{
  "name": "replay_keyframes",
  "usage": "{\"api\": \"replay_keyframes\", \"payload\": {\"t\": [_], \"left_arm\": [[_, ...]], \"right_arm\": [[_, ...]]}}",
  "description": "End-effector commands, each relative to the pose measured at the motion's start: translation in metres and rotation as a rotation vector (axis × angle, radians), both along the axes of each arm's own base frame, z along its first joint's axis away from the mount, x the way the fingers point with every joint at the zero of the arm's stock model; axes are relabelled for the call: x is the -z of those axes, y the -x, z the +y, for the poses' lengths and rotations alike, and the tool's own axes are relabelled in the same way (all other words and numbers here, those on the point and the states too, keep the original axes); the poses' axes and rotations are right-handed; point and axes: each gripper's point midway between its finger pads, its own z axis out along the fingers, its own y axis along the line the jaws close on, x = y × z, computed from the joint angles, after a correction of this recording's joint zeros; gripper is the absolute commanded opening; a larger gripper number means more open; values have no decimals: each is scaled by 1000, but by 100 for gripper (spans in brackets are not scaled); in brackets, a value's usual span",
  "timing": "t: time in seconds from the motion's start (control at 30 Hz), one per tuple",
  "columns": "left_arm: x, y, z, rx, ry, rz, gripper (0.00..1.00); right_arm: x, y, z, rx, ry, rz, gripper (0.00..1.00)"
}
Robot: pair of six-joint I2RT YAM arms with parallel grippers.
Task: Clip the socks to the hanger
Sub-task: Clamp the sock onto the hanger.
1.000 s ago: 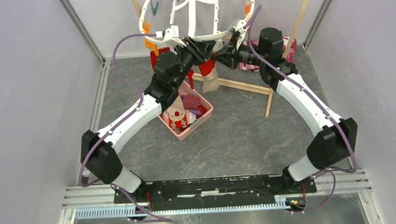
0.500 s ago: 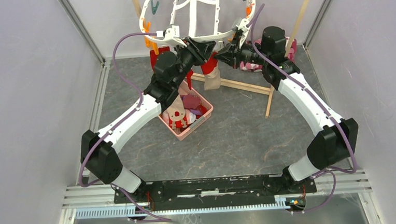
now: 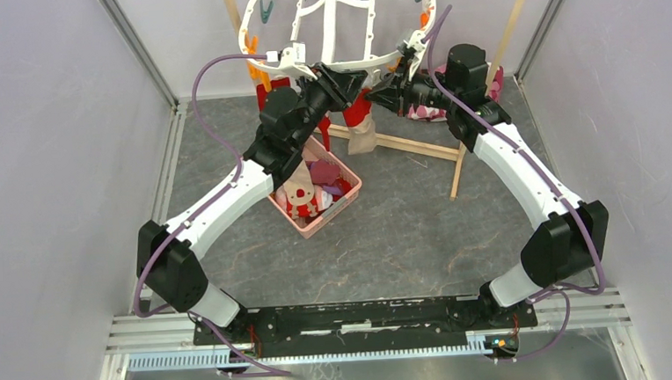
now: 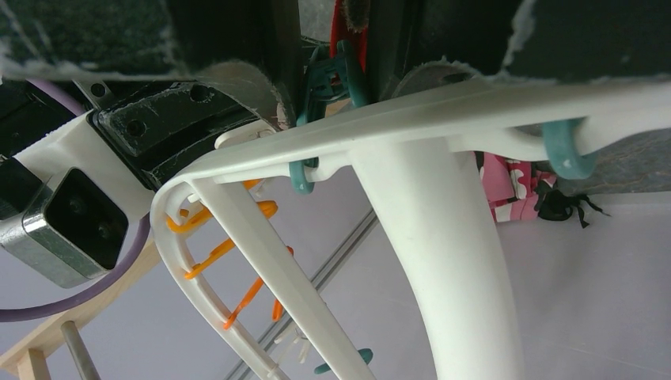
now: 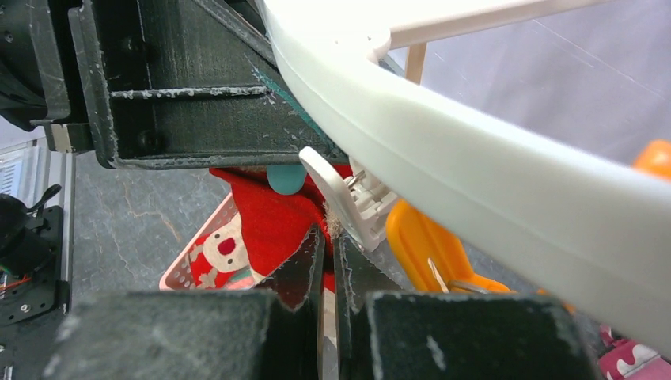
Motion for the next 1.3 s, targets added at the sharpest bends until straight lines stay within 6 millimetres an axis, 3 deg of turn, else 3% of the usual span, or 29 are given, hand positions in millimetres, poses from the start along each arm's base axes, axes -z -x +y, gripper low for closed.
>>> {"api": "replay_keyframes", "payload": {"t": [0.0,0.67,1.27], "left_arm": [[-30,12,1,36,12,-117,2],[-21,11,0,35,-18,-133,2],[-20,11,-3,50,-31,-164,2]], "right_arm": [[-29,4,1,-18,-42,-48,0],[-34,5,-1,1,-86,-15,0],[-24,4,0,15,-114,94,0]]}}
